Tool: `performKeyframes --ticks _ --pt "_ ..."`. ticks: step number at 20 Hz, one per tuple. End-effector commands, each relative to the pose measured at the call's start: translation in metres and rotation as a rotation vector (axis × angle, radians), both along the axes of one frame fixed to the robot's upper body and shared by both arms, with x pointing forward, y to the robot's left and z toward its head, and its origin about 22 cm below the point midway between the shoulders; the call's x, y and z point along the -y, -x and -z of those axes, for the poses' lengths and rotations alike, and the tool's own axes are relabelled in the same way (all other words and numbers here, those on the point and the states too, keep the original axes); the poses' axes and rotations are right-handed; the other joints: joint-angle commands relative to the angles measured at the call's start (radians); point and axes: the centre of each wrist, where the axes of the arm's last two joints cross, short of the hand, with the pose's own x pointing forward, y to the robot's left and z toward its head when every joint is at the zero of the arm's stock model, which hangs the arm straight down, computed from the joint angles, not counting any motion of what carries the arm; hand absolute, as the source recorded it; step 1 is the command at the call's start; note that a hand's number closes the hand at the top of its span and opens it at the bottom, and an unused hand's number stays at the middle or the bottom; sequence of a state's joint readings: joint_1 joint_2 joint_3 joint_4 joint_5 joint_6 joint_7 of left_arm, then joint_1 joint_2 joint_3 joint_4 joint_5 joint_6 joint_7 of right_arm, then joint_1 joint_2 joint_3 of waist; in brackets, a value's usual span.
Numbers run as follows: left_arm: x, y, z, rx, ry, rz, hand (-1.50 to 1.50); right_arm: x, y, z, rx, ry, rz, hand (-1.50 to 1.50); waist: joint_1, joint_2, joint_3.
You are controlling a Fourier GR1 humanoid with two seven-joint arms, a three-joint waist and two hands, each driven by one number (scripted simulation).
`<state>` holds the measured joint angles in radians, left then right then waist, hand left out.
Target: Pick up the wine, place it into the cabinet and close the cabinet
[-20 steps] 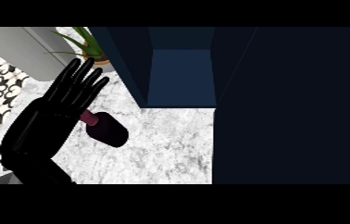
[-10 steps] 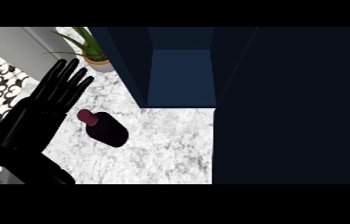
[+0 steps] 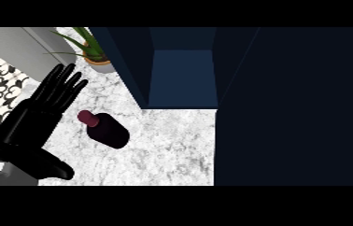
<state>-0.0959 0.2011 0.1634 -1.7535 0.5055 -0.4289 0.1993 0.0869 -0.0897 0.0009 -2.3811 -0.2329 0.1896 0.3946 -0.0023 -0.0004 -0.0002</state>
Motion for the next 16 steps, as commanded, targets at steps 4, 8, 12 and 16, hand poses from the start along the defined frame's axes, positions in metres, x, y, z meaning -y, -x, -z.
performKeyframes --ticks 4,8,12,16 --pt "-0.020 0.010 0.033 -0.045 -0.008 -0.024 -1.50 -0.011 0.010 -0.006 0.013 0.003 -0.007 -1.50 0.002 0.000 0.000" --pt "-0.028 -0.012 0.055 -0.077 -0.017 -0.020 -1.50 -0.007 0.001 -0.009 0.016 -0.009 0.005 -1.50 0.000 0.001 0.000" --pt "-0.026 -0.026 0.060 -0.052 -0.052 -0.032 -1.50 -0.006 0.008 0.005 -0.010 0.000 -0.009 -1.50 -0.002 0.000 0.000" --pt "-0.037 -0.009 0.092 -0.075 -0.084 -0.027 -1.50 -0.012 0.013 0.008 0.018 0.007 0.006 -1.50 -0.002 0.000 0.000"
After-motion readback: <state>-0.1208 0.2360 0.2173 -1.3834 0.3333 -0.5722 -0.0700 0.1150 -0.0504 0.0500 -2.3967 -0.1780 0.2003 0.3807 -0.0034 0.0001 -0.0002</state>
